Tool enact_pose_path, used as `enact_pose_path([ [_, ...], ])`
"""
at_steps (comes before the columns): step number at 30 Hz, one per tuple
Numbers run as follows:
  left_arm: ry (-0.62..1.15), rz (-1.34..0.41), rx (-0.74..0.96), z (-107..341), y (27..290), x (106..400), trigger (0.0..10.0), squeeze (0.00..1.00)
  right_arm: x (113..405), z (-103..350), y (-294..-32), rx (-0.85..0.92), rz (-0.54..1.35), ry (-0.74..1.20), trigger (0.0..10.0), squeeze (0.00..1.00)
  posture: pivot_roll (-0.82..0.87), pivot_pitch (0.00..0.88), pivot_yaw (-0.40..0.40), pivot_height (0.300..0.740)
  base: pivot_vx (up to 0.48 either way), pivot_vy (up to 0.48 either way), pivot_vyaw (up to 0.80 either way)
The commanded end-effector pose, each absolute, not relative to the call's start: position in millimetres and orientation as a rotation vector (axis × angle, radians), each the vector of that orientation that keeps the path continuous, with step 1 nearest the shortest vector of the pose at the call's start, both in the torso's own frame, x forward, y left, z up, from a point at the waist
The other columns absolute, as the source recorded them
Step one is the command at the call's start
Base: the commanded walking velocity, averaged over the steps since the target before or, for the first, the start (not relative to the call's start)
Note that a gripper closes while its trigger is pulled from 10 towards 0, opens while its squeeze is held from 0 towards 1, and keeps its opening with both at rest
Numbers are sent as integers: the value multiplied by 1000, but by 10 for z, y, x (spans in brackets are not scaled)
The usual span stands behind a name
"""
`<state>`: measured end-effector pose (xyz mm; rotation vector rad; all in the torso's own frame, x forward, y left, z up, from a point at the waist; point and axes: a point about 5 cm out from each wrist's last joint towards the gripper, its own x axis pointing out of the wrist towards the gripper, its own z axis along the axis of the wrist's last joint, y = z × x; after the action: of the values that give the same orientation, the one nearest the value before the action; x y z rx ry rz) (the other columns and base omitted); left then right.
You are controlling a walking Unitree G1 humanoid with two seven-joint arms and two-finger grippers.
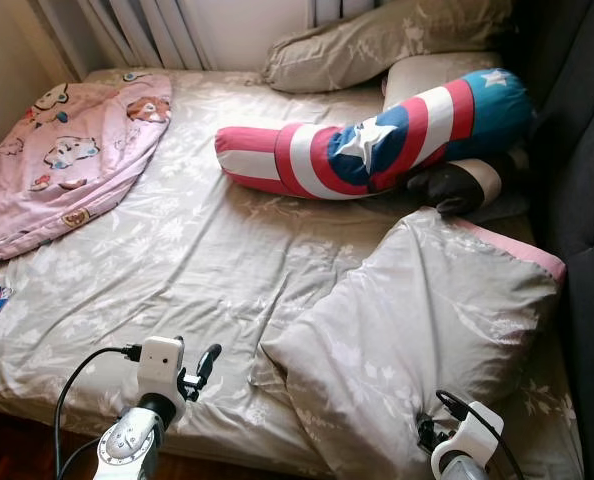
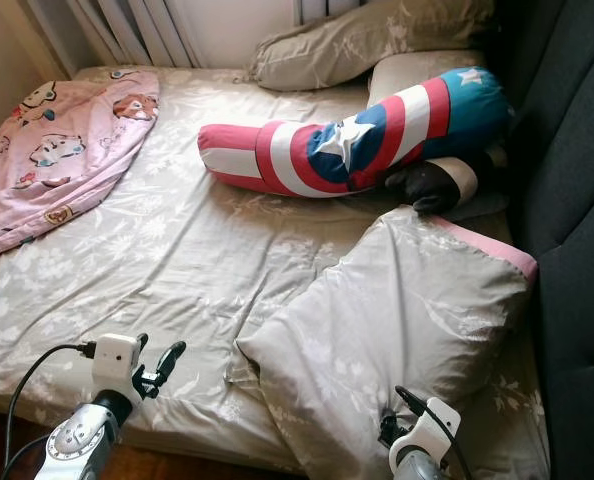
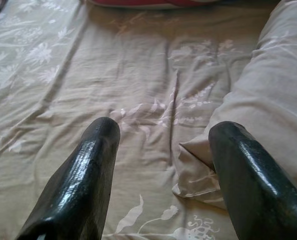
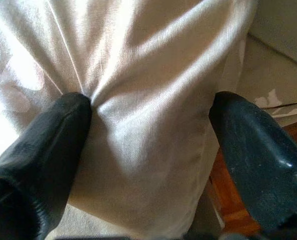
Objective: Clean up the room
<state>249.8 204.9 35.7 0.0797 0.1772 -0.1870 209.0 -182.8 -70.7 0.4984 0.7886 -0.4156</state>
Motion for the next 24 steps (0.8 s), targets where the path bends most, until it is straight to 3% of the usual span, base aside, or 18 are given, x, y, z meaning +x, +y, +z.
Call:
enact_pose_path([
  [1, 199, -180, 94, 357, 2119, 2447, 10000, 0, 1953, -805, -1681, 524, -384, 871, 10000, 0, 186, 211, 110, 740, 0, 0, 0],
  [19, 194, -211, 97, 553, 2049, 2371, 10000, 0, 1859, -861, -1491, 491, -279, 926, 10000, 0, 202, 285, 131, 740, 0, 0, 0],
  [20, 195, -210, 98, 555, 2054, 2369, 10000, 0, 1856, -863, -1492, 483, -276, 927, 8627, 0, 202, 285, 131, 740, 0, 0, 0],
  [21, 196, -209, 100, 557, 2061, 2367, 10000, 0, 1849, -866, -1492, 479, -276, 929, 4784, 0, 202, 290, 130, 740, 0, 0, 0],
  [22, 199, -203, 102, 565, 2081, 2372, 10000, 0, 1841, -869, -1487, 474, -269, 929, 0, 0, 197, 292, 127, 740, 0, 0, 0],
  [24, 201, -198, 103, 573, 2092, 2376, 10000, 0, 1840, -869, -1484, 468, -261, 929, 0, 0, 197, 293, 127, 740, 0, 0, 0],
])
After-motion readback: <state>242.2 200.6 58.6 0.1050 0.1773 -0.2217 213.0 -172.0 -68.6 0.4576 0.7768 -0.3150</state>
